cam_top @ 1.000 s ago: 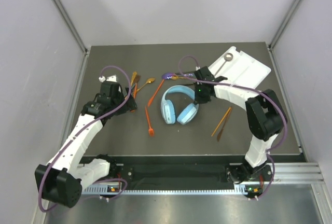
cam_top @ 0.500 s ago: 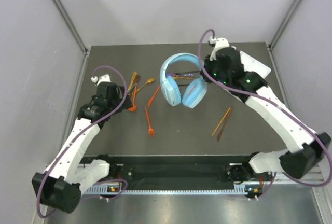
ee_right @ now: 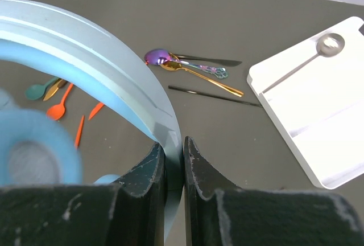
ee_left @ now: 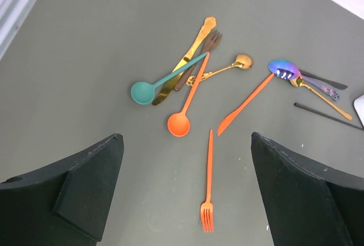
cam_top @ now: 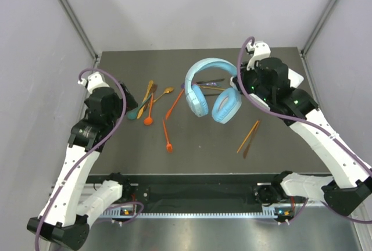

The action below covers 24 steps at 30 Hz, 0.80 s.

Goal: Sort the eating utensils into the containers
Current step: Place the distractor at the center of the board.

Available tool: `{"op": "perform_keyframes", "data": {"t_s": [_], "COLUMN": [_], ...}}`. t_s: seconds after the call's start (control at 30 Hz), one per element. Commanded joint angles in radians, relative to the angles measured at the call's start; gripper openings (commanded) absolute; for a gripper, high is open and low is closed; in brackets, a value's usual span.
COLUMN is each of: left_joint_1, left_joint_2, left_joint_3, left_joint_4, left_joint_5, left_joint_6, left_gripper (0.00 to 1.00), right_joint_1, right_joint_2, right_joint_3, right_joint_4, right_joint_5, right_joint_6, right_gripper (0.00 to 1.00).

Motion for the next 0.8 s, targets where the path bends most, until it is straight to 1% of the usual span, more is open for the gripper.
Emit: {"op": "perform_keyframes", "data": {"t_s": [0.0, 0.13, 0.27, 0.43, 0.5, 0.53, 0.6, 0.63, 0.7, 0.73, 0.77], "left_joint_1": [0.004, 0.004, 0.004, 0.004, 0.004, 0.004, 0.006, 0.004, 0.006, 0.004, 0.004], "left_joint_2": [-0.05, -0.044, -0.027, -0.031, -0.033, -0.033, -0.033, -0.033, -0.031, -0.031, -0.028], "left_joint_3": [0.065, 0.088, 0.085, 0.07, 0.07, 0.07, 0.073, 0.071, 0.067, 0.065, 0.059], "left_joint_4": [-0.03, -0.03, -0.029, -0.022, -0.022, -0.024, -0.024, -0.022, -0.018, -0.007, -0.007], "left_joint_5": [-0.036, -0.064, -0.058, -0.059, -0.061, -0.061, -0.059, -0.058, -0.047, -0.043, -0.038], "left_joint_6": [0.035, 0.054, 0.049, 0.049, 0.054, 0.055, 0.058, 0.058, 0.058, 0.06, 0.063], "left_gripper": [0.98, 0.98, 0.98, 0.98, 0.98, 0.98, 0.98, 0.98, 0.98, 0.98, 0.98], "right_joint_1": [0.007, 0.009, 0.009, 0.006, 0.001, 0.0, -0.01, -0.025, -0.071, -0.086, -0.103], "right_joint_2": [-0.085, -0.094, -0.119, -0.15, -0.159, -0.16, -0.15, -0.141, -0.111, -0.108, -0.117], "right_joint_3": [0.065, 0.065, 0.06, 0.048, 0.053, 0.06, 0.073, 0.083, 0.085, 0.058, 0.032], "right_joint_4": [0.089, 0.051, 0.042, 0.017, 0.011, 0.005, -0.039, -0.062, -0.136, -0.145, -0.144], "right_joint_5": [0.015, 0.055, 0.093, 0.219, 0.246, 0.31, 0.381, 0.467, 0.509, 0.518, 0.509], "right_joint_6": [0.014, 0.008, 0.002, -0.008, -0.012, 0.003, 0.023, 0.053, 0.095, 0.145, 0.161], "right_gripper": [0.0, 0.0, 0.0, 0.0, 0.0, 0.0, 0.0, 0.0, 0.0, 0.0, 0.0]}}
